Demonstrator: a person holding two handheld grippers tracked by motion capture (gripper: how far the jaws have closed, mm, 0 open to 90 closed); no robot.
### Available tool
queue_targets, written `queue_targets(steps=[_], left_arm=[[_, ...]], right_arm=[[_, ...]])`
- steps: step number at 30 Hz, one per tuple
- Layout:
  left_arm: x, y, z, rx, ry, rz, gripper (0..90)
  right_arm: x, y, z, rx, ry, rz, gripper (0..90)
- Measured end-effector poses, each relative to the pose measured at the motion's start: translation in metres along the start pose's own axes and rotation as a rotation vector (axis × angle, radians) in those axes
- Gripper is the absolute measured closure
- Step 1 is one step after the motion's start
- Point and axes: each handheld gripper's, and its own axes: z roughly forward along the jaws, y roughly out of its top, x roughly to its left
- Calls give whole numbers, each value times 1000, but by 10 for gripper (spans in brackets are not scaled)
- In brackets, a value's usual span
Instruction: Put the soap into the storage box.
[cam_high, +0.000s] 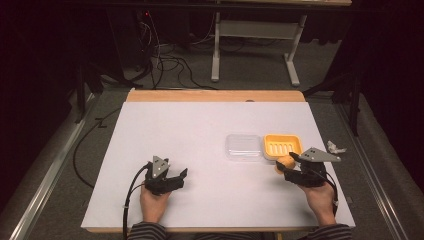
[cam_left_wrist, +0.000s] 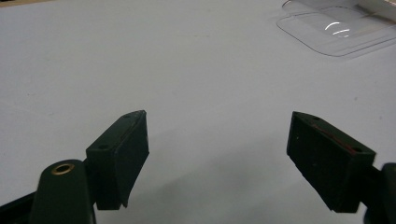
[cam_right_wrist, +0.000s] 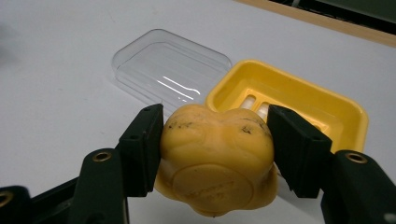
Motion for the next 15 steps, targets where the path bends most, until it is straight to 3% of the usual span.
queue_targets(steps=[15], left_arm=[[0,0,0,-2,0,3,215]], right_arm=[[-21,18,-2,3,-28,21,394]])
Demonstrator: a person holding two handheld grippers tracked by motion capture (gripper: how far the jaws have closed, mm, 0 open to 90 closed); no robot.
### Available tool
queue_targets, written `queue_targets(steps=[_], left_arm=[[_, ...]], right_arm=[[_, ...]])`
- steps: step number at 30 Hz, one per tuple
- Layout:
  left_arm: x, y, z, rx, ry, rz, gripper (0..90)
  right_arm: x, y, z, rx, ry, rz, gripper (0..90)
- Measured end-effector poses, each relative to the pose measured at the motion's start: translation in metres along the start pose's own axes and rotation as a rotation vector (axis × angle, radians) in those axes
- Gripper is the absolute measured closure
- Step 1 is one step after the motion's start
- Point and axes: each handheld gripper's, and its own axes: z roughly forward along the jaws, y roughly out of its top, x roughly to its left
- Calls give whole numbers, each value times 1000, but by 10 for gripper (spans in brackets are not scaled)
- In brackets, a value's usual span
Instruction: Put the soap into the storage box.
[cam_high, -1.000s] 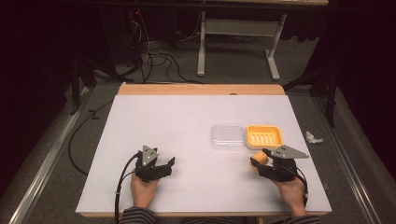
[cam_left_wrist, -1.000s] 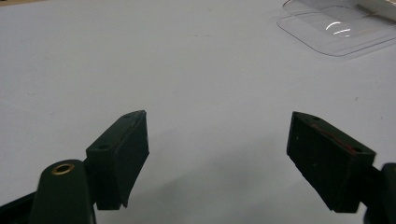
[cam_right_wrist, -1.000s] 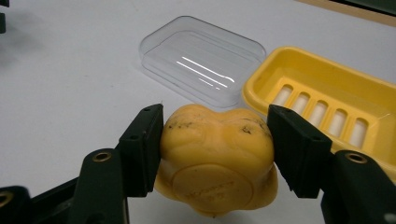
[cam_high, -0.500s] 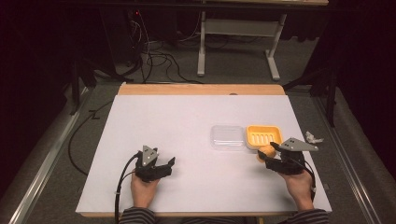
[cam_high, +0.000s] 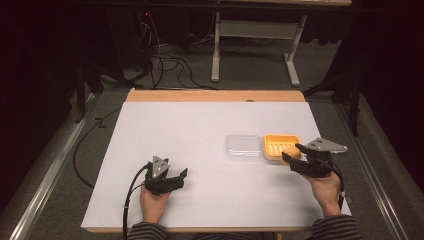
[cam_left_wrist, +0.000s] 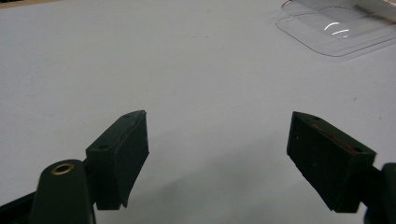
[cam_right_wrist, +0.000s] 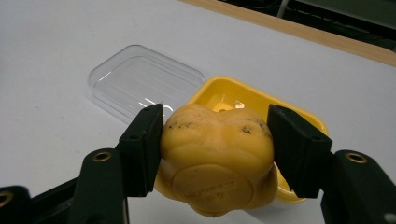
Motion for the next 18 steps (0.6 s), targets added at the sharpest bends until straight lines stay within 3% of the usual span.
queue_targets(steps=[10,18], left_arm=[[0,0,0,0,-1,0,215],[0,0,0,1,-2,-1,215]], right_arm=[[-16,15,3,-2,-19,14,394],[-20,21,12,24,-23,15,394]])
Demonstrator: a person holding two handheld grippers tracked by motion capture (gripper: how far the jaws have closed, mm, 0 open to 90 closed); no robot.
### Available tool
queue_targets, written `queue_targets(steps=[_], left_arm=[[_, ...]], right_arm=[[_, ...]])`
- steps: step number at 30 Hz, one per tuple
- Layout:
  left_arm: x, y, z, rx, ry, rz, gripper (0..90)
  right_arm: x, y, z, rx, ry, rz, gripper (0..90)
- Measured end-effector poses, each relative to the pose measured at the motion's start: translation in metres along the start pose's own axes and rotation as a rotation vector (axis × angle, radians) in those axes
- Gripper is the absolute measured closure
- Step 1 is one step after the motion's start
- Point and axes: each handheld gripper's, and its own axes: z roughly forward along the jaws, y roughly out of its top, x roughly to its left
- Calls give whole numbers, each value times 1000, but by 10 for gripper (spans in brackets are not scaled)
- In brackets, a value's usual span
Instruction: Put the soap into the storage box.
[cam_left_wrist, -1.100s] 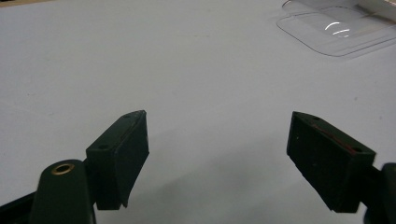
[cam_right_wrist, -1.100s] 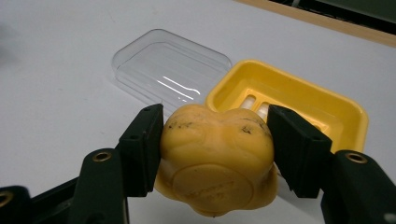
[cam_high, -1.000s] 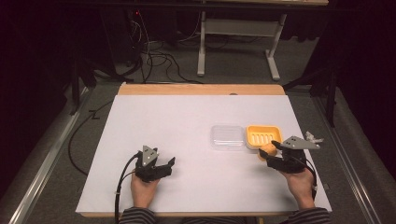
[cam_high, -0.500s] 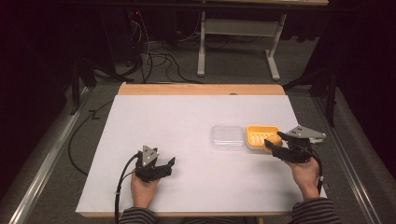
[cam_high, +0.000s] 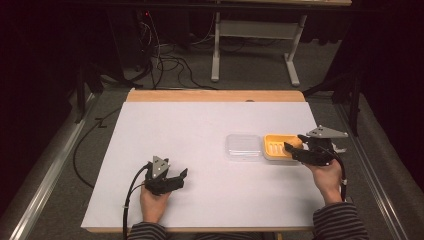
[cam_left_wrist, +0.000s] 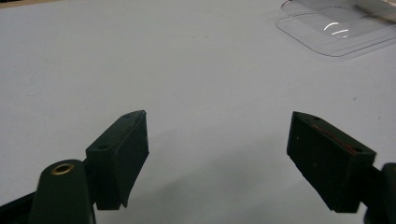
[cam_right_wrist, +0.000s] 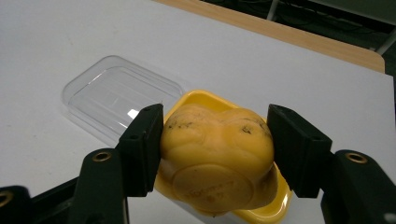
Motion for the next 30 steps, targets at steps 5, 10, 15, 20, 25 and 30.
queue_targets(steps=[5,10,15,20,25,30], left_arm=[[0,0,0,0,1,0,214],[0,0,0,-1,-1,-4,215],[0,0,0,0,0,-2,215],[1,0,1,8,2,-5,216],[0,0,0,6,0,-4,216],[1,0,0,7,1,-5,216]], right_arm=[[-3,0,9,26,3,13,394],[-9,0,16,39,10,30,394],[-12,1,21,48,10,42,394],[-14,0,27,57,5,49,393],[-16,0,35,71,1,61,393],[-18,0,41,83,3,67,393]])
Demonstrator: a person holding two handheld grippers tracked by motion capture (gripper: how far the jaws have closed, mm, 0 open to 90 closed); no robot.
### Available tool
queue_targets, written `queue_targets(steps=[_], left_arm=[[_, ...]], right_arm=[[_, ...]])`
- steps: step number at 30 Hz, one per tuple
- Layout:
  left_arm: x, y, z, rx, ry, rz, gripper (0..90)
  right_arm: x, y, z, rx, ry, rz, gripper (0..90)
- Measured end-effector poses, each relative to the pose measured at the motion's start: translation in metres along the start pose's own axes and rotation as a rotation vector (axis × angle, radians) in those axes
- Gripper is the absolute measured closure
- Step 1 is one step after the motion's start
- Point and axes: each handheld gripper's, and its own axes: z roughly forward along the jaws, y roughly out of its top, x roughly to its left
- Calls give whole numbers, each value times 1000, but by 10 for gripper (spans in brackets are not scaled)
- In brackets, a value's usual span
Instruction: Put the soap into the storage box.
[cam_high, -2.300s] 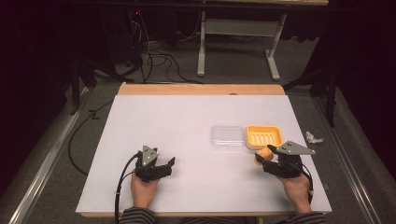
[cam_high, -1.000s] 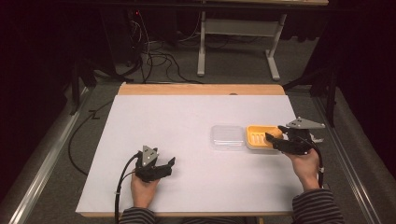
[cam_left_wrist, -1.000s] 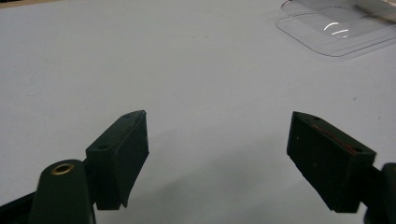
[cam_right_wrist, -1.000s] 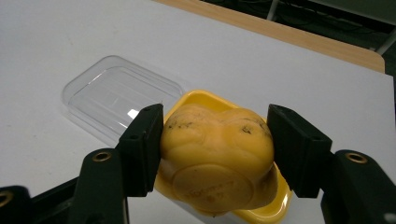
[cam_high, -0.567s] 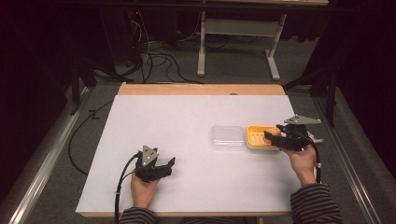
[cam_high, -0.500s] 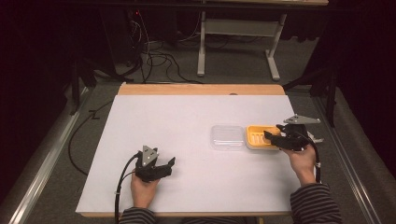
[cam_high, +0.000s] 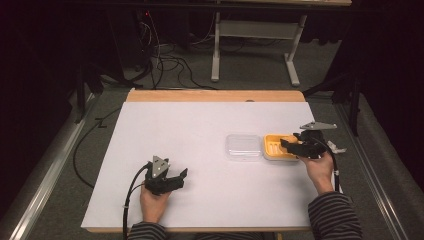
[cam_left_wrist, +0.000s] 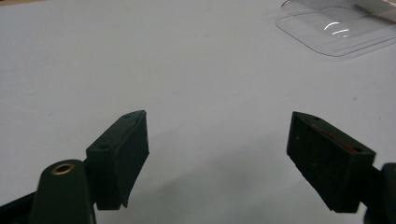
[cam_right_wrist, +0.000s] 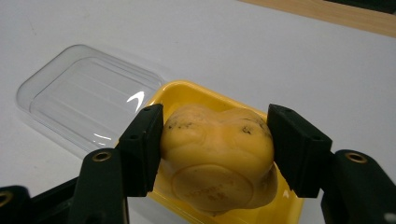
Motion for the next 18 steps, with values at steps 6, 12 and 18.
queue_targets(steps=[6,12,18], left_arm=[[0,0,0,-1,0,0,216],[0,0,0,0,1,0,216],[0,0,0,0,1,0,216]], right_arm=[[-1,0,6,16,5,3,393],[-3,0,15,44,15,10,392],[-4,-2,20,58,23,18,392]])
